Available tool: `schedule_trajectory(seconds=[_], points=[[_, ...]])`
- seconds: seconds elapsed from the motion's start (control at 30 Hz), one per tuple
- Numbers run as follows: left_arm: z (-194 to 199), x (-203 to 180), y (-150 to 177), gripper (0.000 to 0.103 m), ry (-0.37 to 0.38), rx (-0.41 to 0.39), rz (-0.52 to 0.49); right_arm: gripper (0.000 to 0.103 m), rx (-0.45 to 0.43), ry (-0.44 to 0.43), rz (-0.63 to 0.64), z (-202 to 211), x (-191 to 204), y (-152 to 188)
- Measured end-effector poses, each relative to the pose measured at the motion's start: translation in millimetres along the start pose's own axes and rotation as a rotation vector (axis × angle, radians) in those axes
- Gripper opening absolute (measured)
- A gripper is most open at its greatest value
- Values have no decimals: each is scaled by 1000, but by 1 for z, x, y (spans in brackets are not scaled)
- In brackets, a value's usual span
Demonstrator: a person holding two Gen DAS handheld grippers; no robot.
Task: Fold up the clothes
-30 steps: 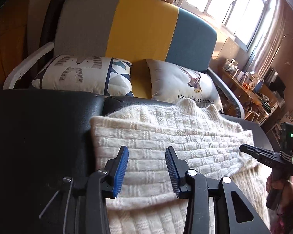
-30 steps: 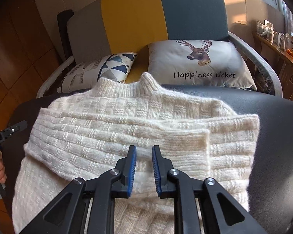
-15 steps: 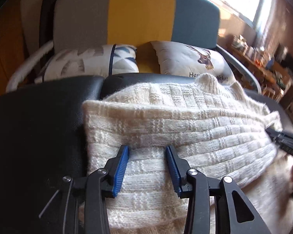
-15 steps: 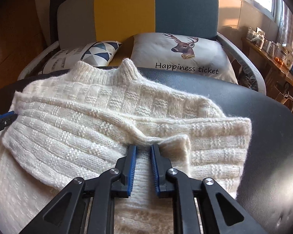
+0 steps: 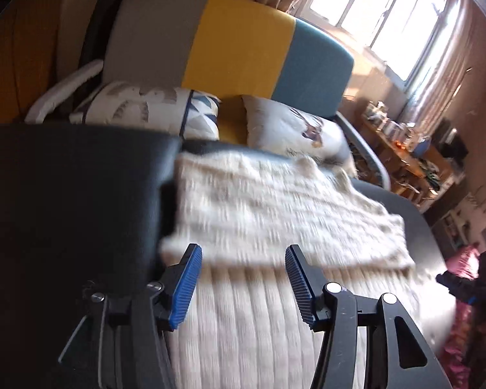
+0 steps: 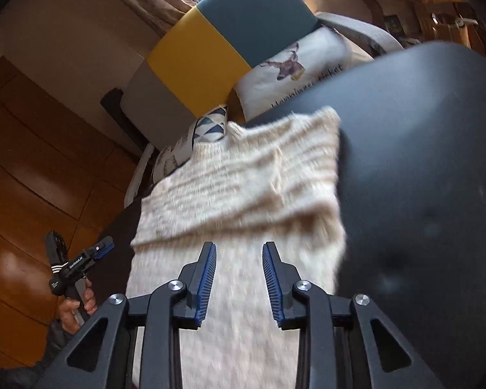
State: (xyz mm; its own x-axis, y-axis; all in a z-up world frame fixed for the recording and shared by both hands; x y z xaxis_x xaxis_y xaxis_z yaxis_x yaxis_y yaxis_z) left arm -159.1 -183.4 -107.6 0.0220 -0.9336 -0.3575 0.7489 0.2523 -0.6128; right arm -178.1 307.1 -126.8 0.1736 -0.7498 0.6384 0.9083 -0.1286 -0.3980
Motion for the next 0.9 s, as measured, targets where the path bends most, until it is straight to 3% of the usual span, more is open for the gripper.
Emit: schedule_trajectory(seconds=[0.13,0.2,0.4,0.57,0.7,0.9], points=[[32,12,59,56,46,55,46,30,126,5,-103,28,-40,82],[43,18,84,59,61,89,75,30,150,-26,-140,32,-49,110],[64,33,146,70,65,172,170,30,134,-153,-221,18,-53,132],[77,38,170,74,130,178,224,30,152,-170,-145,-8,-30,129],[85,31,179,74,123,156,165,30,151,-160,-97,-16,-20,130],[87,8,193,75,77,158,-32,30,162,-196,-113,-18,-17,135]])
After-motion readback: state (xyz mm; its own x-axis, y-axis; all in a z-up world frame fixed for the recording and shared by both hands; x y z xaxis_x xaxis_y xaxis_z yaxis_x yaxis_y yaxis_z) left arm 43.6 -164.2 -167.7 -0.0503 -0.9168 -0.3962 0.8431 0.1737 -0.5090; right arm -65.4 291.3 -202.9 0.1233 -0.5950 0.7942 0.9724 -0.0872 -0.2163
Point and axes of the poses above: each gripper's, at about its wrist camera, not at the fingertips, and z roughly against the way its jaws point, x to its left, y to its underside, the point moved 5 cm from there along -z, roughly the way its jaws point, and after that the axes turned 1 degree about -z, right-handed, at the moved point
